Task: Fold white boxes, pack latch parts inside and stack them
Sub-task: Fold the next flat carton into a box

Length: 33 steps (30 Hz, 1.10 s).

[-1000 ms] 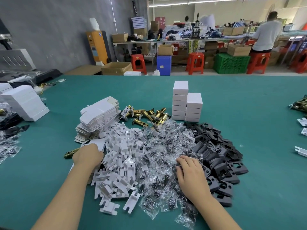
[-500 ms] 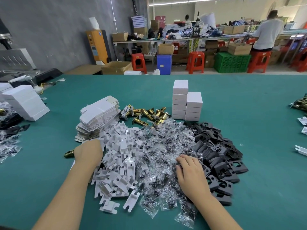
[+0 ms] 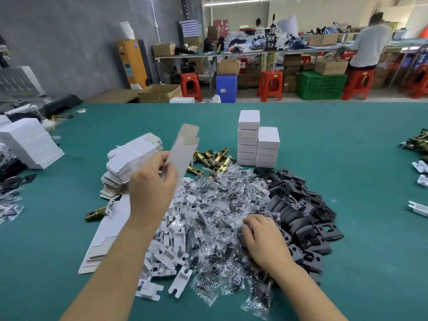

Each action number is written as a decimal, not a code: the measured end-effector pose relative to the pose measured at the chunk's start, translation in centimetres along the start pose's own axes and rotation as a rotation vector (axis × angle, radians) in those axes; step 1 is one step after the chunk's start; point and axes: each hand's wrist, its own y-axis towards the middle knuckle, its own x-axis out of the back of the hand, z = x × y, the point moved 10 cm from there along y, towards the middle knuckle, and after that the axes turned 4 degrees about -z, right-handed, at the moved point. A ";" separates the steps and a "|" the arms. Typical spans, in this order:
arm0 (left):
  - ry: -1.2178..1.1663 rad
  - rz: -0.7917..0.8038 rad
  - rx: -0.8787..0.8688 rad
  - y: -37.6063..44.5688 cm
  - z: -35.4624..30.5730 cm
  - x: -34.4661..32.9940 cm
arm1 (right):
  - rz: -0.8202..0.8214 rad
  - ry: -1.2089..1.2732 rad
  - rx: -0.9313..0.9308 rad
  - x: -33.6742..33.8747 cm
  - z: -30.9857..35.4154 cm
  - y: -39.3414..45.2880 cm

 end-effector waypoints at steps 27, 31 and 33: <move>-0.411 0.732 0.149 -10.4 -4.8 -19.6 | 0.247 1.791 -0.476 -0.5 -3.5 3.2; -0.453 0.657 0.185 -10.1 -4.3 -18.6 | 0.429 1.754 -0.425 -0.4 -1.4 2.9; -0.442 0.669 0.204 -10.6 -4.1 -18.7 | 0.500 1.753 -0.402 -0.7 -0.7 2.5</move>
